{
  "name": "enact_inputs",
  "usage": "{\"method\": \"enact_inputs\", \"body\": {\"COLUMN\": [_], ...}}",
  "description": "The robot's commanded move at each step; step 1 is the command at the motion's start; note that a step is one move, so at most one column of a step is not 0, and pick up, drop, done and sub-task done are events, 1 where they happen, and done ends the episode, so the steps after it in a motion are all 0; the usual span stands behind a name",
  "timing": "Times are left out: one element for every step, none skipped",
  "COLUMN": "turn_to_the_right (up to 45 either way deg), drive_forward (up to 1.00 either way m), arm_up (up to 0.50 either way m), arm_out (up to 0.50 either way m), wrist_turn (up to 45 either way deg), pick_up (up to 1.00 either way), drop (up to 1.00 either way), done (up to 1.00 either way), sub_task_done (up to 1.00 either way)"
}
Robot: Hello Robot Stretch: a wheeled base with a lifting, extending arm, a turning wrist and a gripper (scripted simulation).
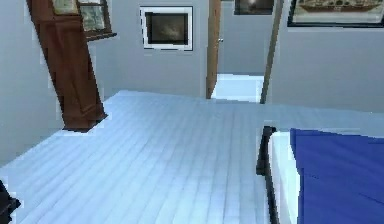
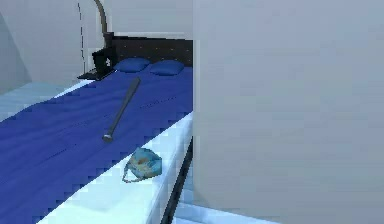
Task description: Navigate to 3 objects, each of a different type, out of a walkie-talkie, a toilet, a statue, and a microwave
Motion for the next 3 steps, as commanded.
{"method": "enact_inputs", "body": {"turn_to_the_right": [9.0,0.0,3.0], "drive_forward": [0.0,1.0,0.0], "arm_up": [0.0,0.0,0.0], "arm_out": [0.0,0.0,0.0], "wrist_turn": [0.0,0.0,0.0], "pick_up": [0.0,0.0,0.0], "drop": [0.0,0.0,0.0], "done": [0.0,0.0,0.0], "sub_task_done": [0.0,0.0,0.0]}}
